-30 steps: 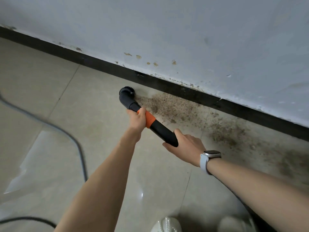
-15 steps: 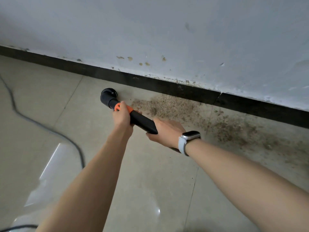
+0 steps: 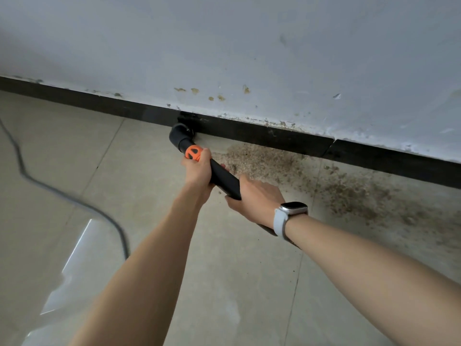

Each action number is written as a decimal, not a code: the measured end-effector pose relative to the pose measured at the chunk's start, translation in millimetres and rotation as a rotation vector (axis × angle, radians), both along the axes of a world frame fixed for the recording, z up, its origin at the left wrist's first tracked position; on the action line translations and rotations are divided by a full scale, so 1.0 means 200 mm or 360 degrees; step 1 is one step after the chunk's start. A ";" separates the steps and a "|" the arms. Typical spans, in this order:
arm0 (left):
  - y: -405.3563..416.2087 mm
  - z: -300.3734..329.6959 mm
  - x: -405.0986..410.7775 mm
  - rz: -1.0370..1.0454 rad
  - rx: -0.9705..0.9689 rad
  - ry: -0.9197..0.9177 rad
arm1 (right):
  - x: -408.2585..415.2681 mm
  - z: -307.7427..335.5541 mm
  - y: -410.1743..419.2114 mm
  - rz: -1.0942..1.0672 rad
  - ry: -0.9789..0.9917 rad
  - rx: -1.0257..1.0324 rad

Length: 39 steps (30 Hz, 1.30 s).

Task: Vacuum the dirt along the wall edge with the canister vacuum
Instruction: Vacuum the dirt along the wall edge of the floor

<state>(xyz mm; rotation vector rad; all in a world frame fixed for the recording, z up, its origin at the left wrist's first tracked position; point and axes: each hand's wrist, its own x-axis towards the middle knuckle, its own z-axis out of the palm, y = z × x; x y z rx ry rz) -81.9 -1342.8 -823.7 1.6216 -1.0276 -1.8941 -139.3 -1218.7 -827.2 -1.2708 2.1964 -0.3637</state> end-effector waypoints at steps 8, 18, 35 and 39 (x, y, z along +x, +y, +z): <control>0.31 0.01 -0.09 -0.0076 0.0075 0.0129 | -0.09 0.06 0.32 -0.0060 0.0080 0.0077; 0.61 0.02 -0.18 -0.0133 0.0111 0.0169 | -0.15 0.06 0.65 -0.0141 0.0220 0.0083; 0.99 0.04 -0.31 -0.0324 0.0205 0.0199 | -0.21 0.10 1.04 -0.0283 0.0228 0.0156; 1.07 0.06 -0.33 -0.0412 0.0229 0.0196 | -0.21 0.13 1.13 -0.0346 0.0225 0.0189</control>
